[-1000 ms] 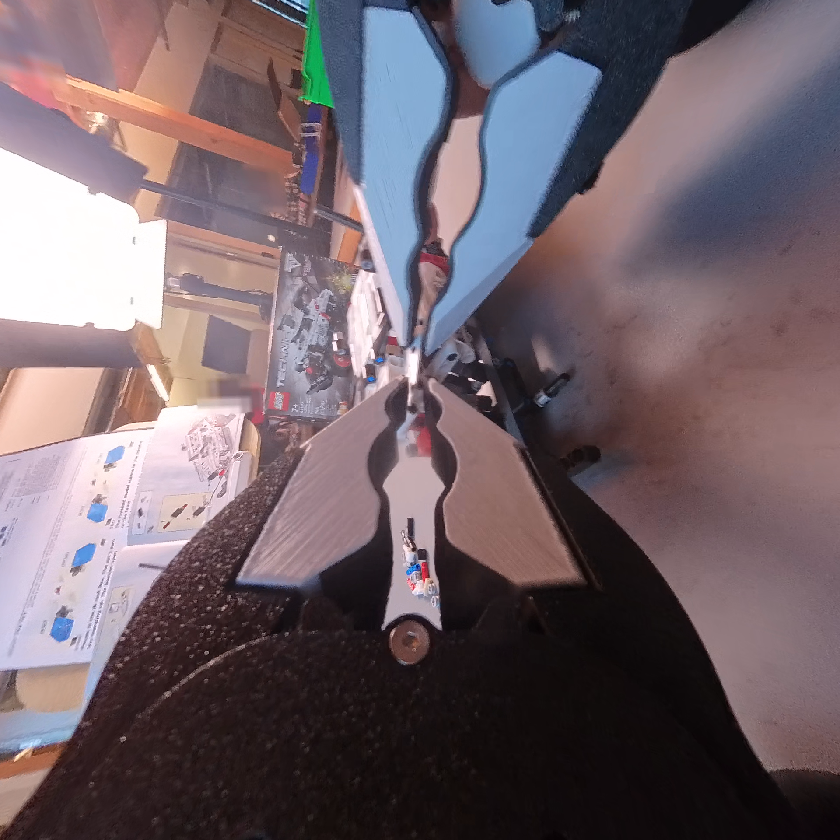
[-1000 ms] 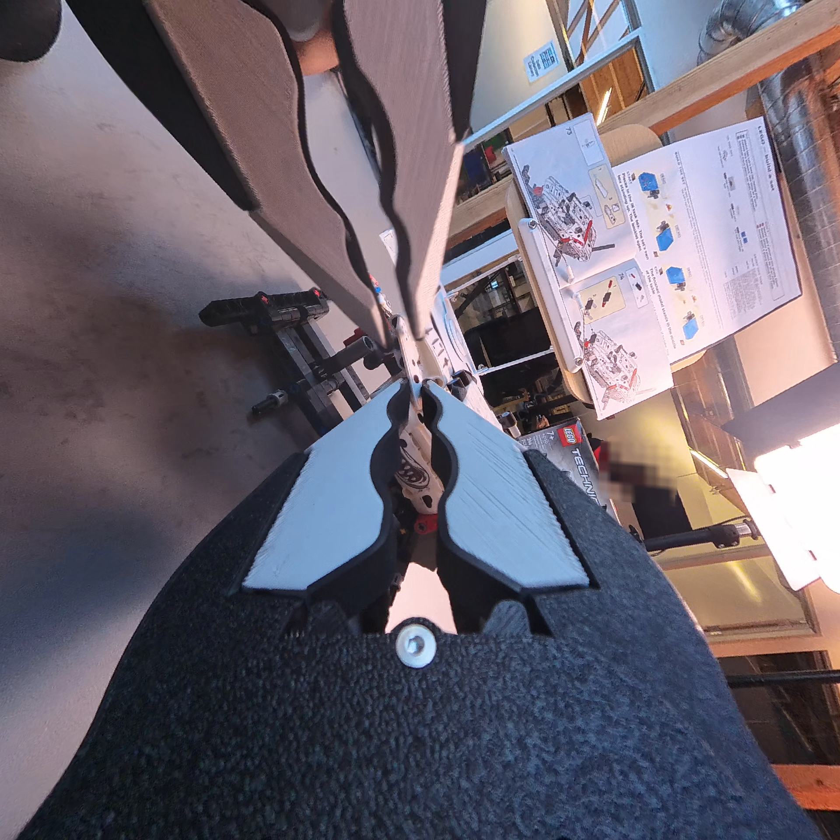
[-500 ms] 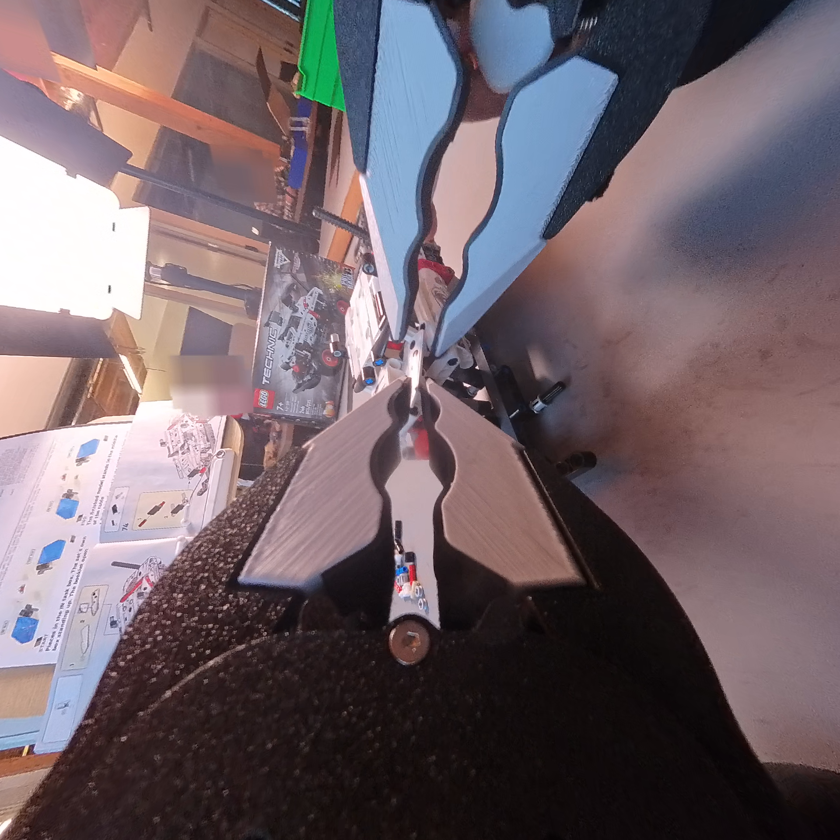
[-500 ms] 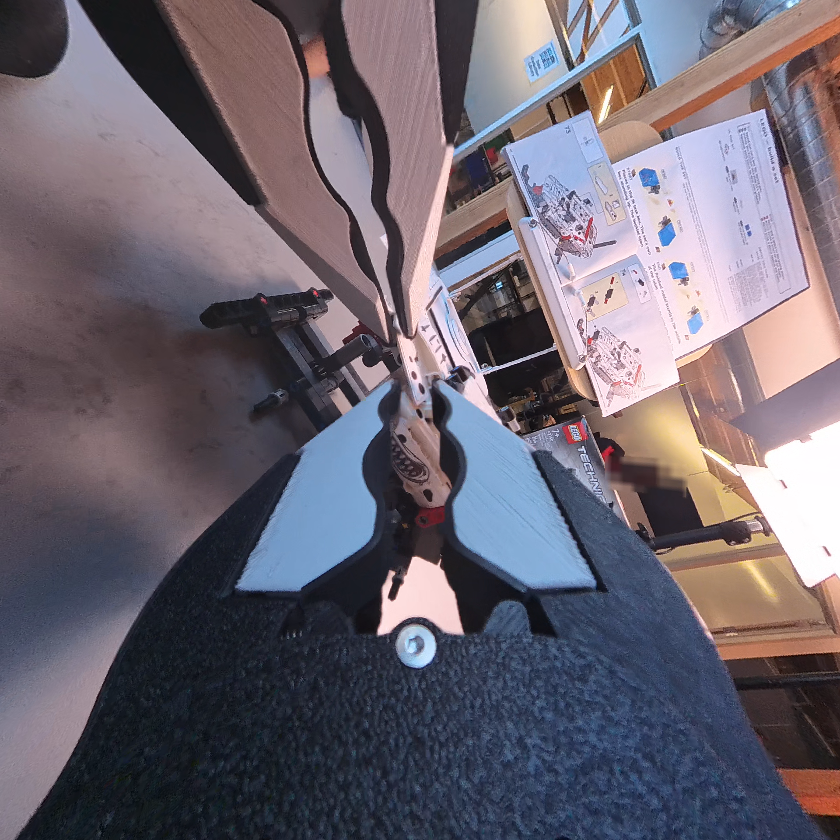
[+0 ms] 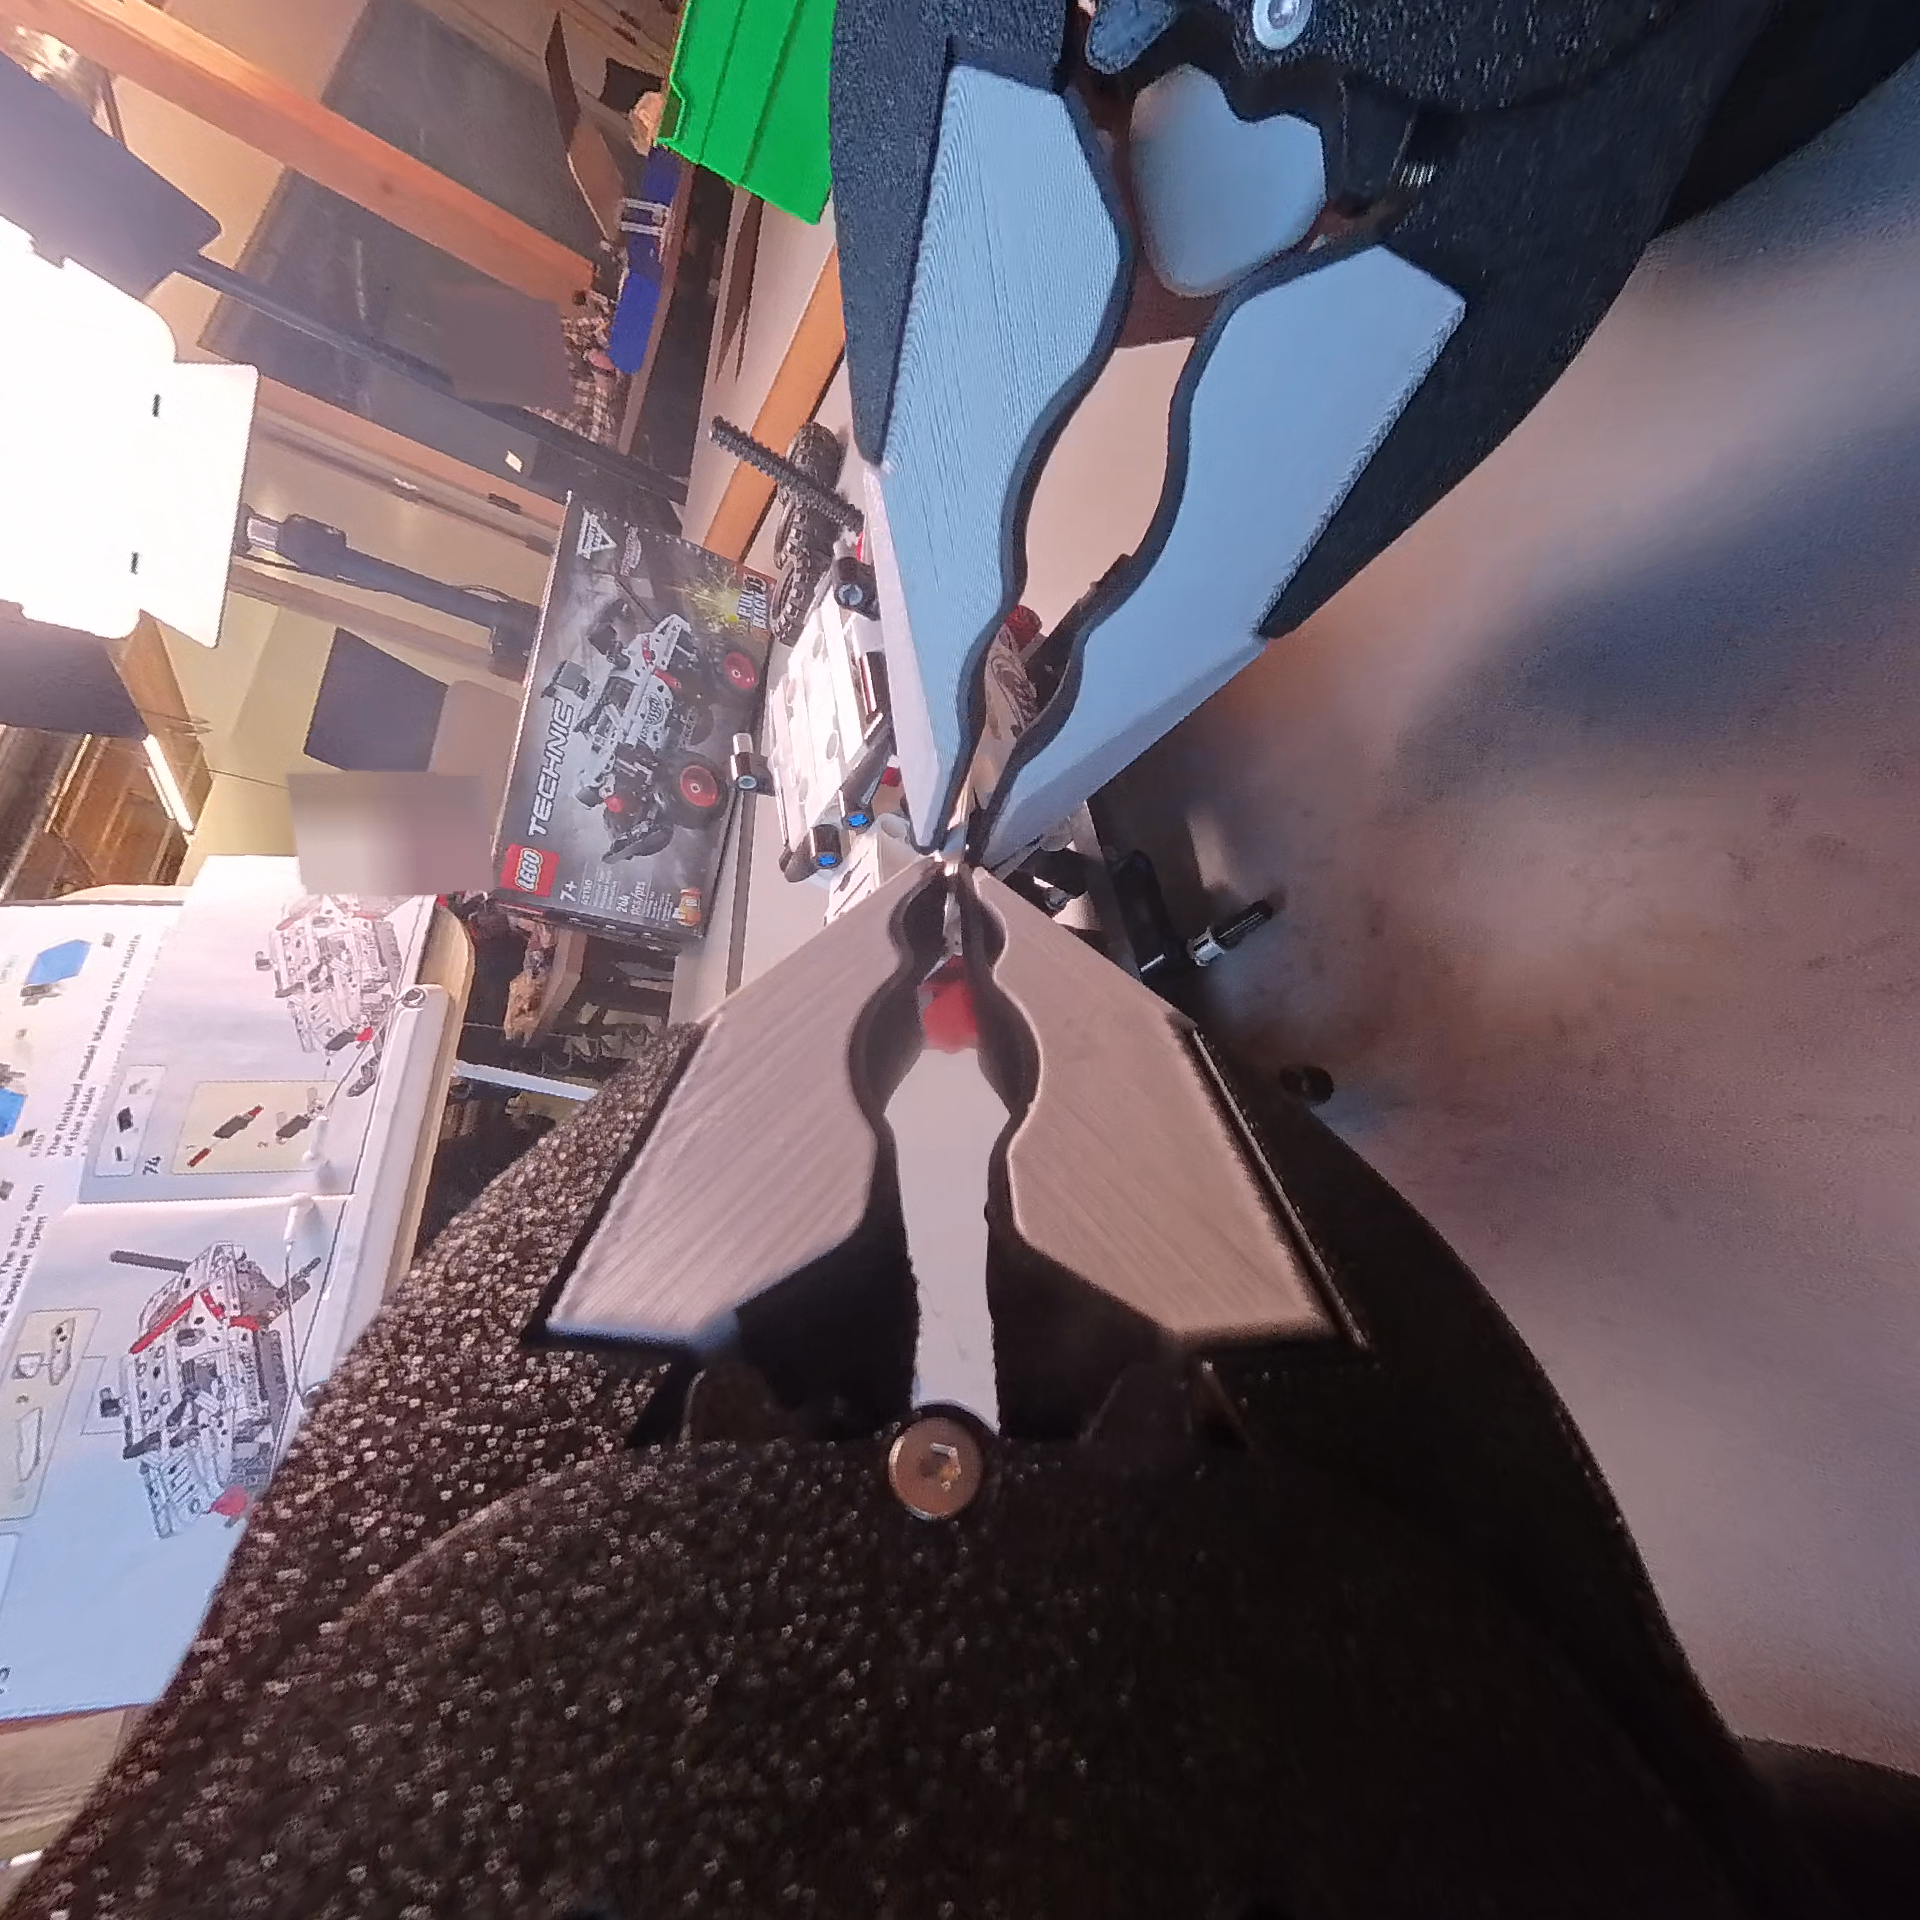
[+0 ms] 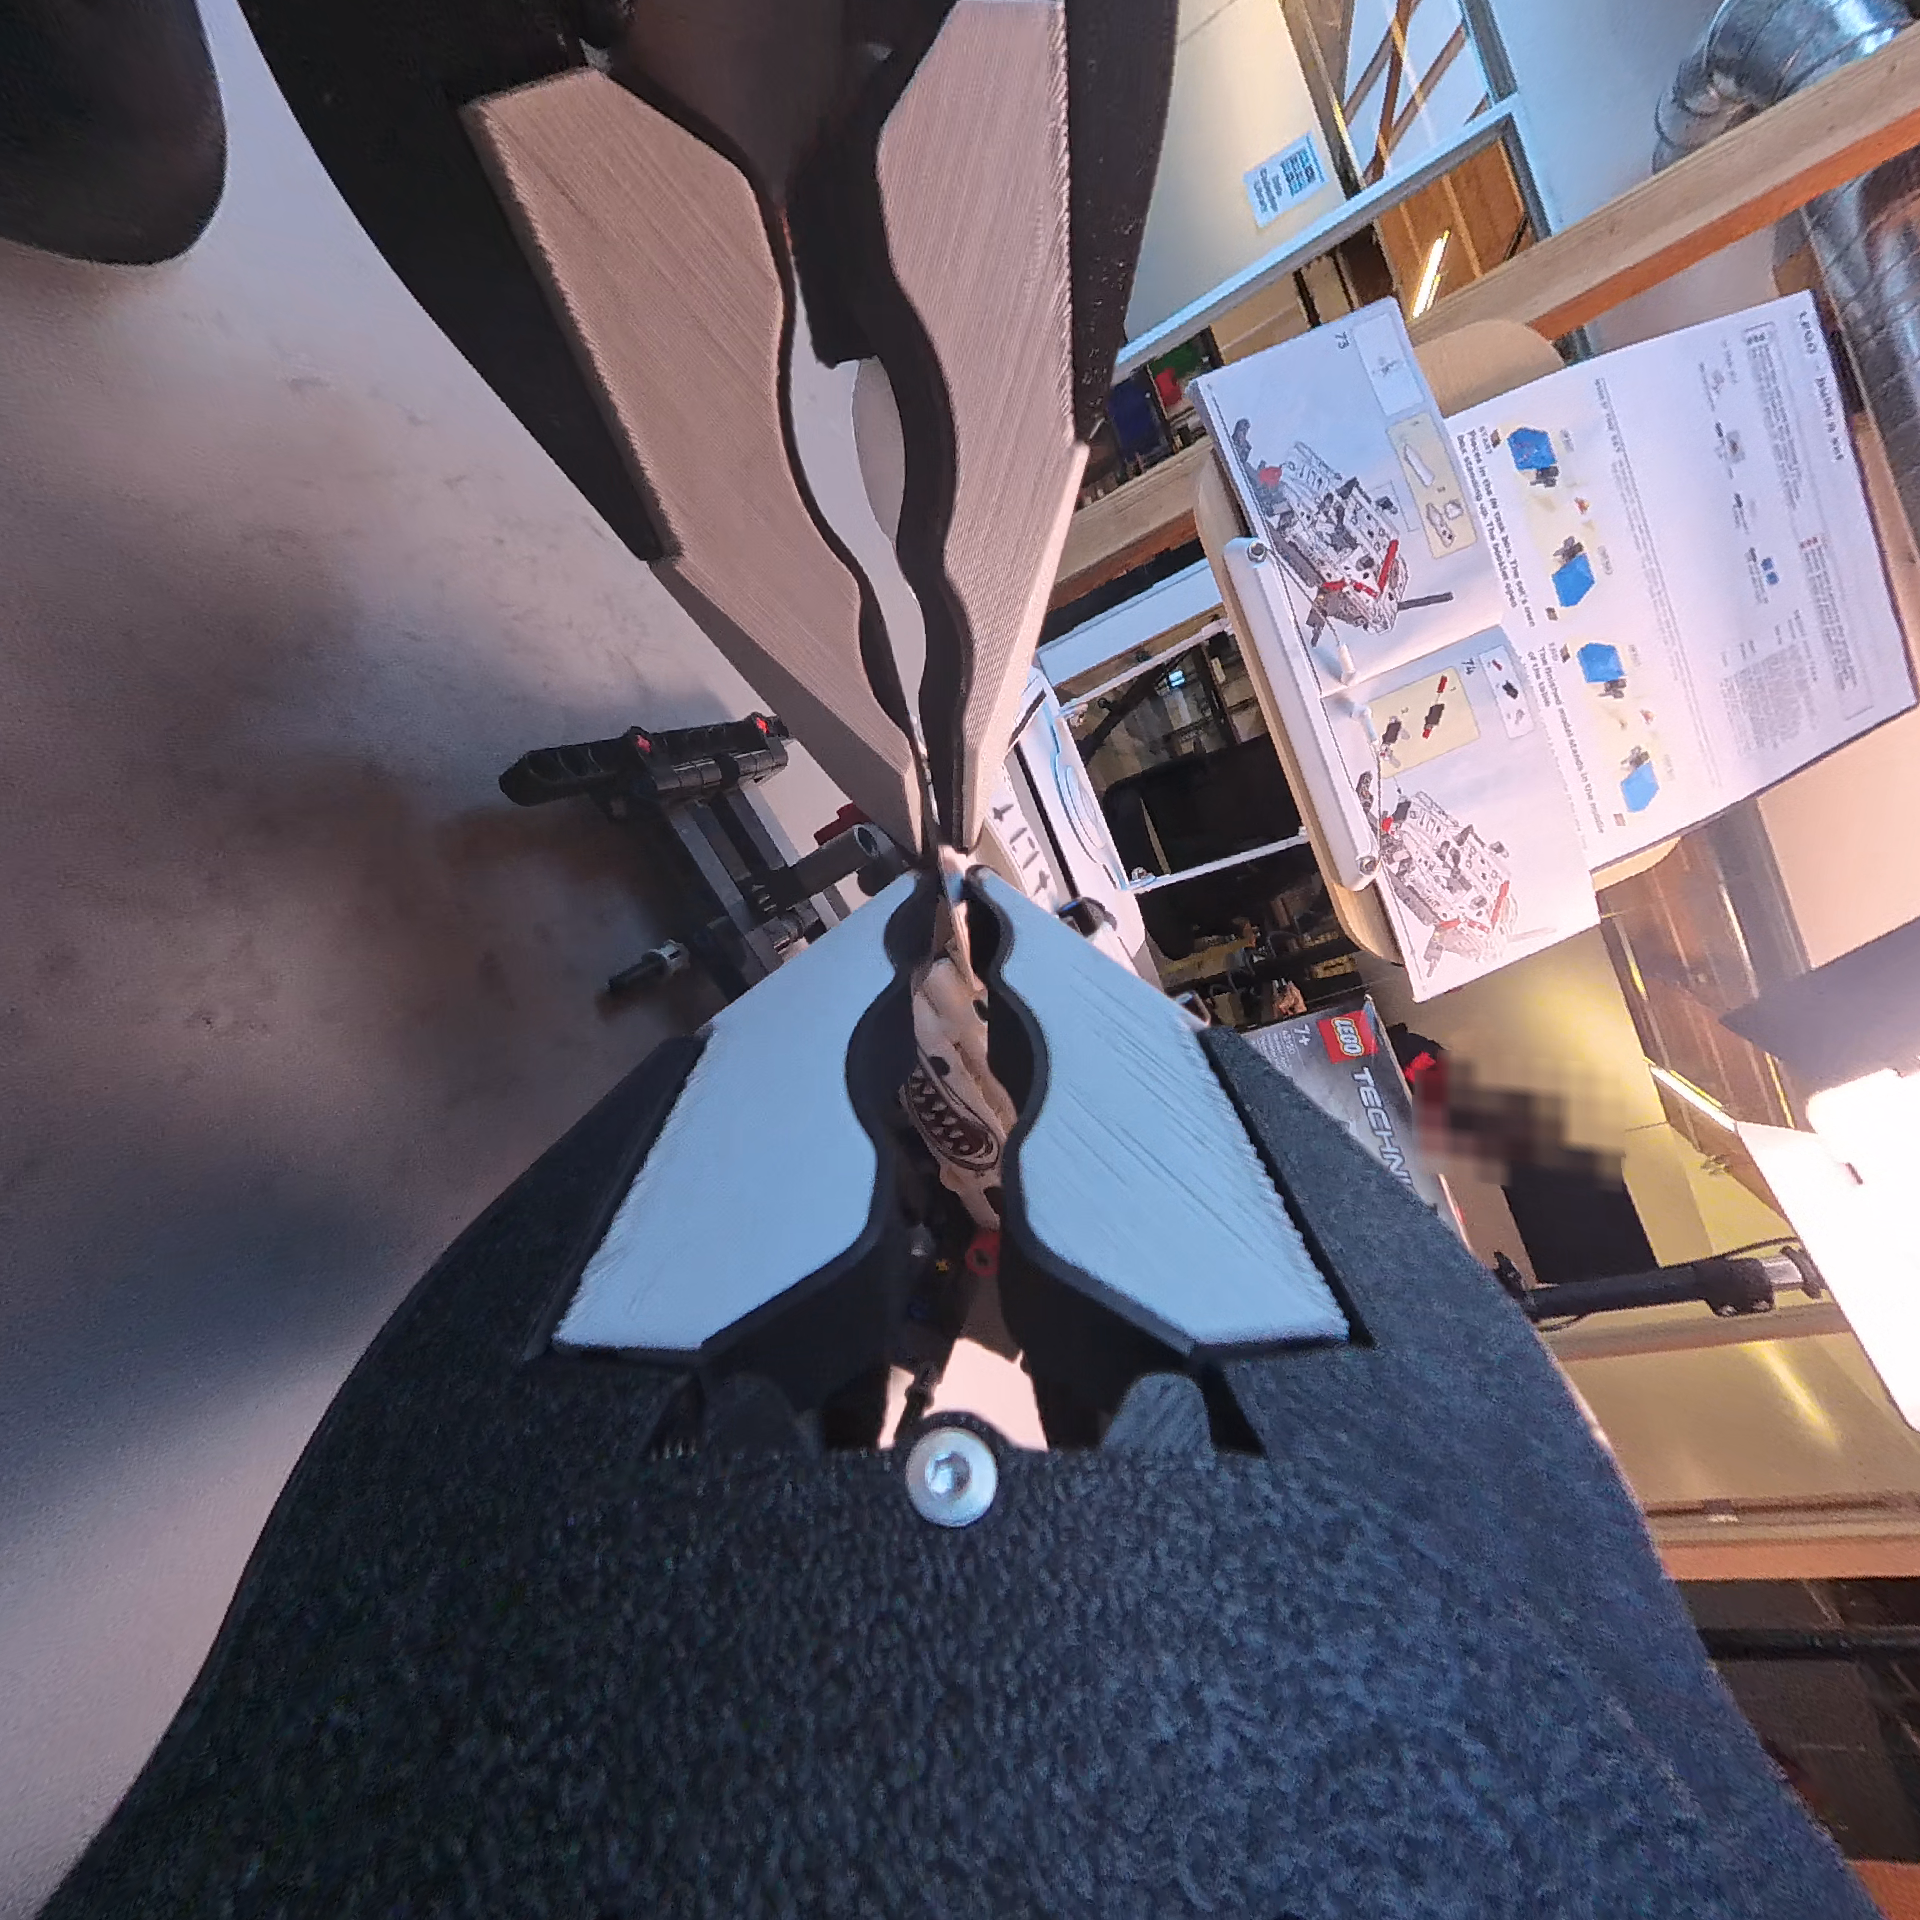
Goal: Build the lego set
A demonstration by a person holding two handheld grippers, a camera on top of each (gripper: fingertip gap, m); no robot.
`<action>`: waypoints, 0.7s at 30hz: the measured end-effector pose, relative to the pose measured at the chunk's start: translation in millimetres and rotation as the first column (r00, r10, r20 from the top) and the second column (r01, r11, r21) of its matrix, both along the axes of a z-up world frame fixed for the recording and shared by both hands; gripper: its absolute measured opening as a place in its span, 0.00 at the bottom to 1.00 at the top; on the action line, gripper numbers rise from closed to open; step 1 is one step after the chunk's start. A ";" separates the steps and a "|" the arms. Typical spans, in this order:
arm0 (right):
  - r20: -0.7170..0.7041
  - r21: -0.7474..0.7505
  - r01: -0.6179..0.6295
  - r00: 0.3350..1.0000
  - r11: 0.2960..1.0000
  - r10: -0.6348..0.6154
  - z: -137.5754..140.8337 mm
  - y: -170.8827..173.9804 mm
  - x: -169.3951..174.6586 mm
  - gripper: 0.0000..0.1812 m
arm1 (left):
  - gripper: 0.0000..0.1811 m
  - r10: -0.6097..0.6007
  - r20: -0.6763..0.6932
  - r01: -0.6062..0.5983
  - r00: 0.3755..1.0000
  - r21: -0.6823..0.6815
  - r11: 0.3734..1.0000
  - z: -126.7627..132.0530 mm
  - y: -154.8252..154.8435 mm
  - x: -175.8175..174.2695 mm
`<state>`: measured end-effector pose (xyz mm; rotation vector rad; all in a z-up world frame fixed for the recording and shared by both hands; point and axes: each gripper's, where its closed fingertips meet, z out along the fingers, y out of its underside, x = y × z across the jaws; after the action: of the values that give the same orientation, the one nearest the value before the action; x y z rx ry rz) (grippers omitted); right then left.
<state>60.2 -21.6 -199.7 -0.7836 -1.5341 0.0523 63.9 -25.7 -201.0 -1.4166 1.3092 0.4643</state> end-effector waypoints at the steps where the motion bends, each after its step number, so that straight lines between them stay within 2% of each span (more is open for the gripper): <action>1: -0.001 -0.004 -0.004 1.000 1.000 0.004 0.1 0.3 -1.1 0.02 | 0.00 0.003 -0.002 -0.003 1.000 0.000 1.000 0.0 0.1 -1.2; 4: -0.006 -0.039 -0.017 1.000 0.999 0.017 1.0 -1.5 -1.8 0.02 | 0.01 0.003 0.032 -0.003 0.999 -0.006 1.000 1.0 -2.0 -2.0; 7: -0.004 -0.057 -0.009 1.000 0.998 0.009 0.7 -3.2 -0.9 0.02 | 0.09 0.000 0.055 -0.001 0.999 0.013 1.000 0.7 -4.6 -3.0; 9: -0.017 -0.066 -0.012 1.000 0.998 0.011 2.7 -3.4 0.5 0.07 | 0.03 0.023 0.048 -0.024 0.999 0.005 1.000 -2.0 -2.8 -6.5; 11: -0.005 -0.075 -0.017 1.000 0.997 0.016 0.2 -3.0 0.9 0.02 | 0.02 0.041 0.080 -0.039 0.996 -0.033 0.999 -1.0 -2.4 -7.1; 13: -0.005 -0.081 -0.021 1.000 0.996 0.020 0.2 -2.9 0.3 0.01 | 0.02 0.043 0.100 -0.038 0.994 -0.046 0.998 -0.9 -2.4 -7.7; 16: -0.011 -0.188 -0.036 0.999 0.982 0.035 0.6 -5.0 0.9 0.02 | 0.02 0.050 0.200 -0.027 0.978 -0.117 0.993 -0.5 -5.2 -6.7; 17: -0.028 -0.226 -0.049 0.999 0.973 0.043 3.4 -7.0 2.0 0.02 | 0.03 0.064 0.266 -0.022 0.962 -0.157 0.987 0.6 -6.2 -7.5; 19: -0.081 -0.309 -0.117 0.992 0.944 0.097 15.2 -16.6 6.3 0.12 | 0.17 0.096 0.439 -0.004 0.893 -0.206 0.979 12.8 -8.3 -12.6; 21: -0.159 -0.386 -0.164 0.981 0.908 0.109 33.5 -15.9 16.3 0.18 | 0.27 0.149 0.656 0.063 0.739 -0.289 0.955 32.2 -12.6 -18.7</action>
<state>76.4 -37.5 -166.2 -0.9695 -1.4652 0.5277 45.2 -38.3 -168.8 -1.6500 0.7539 -0.2392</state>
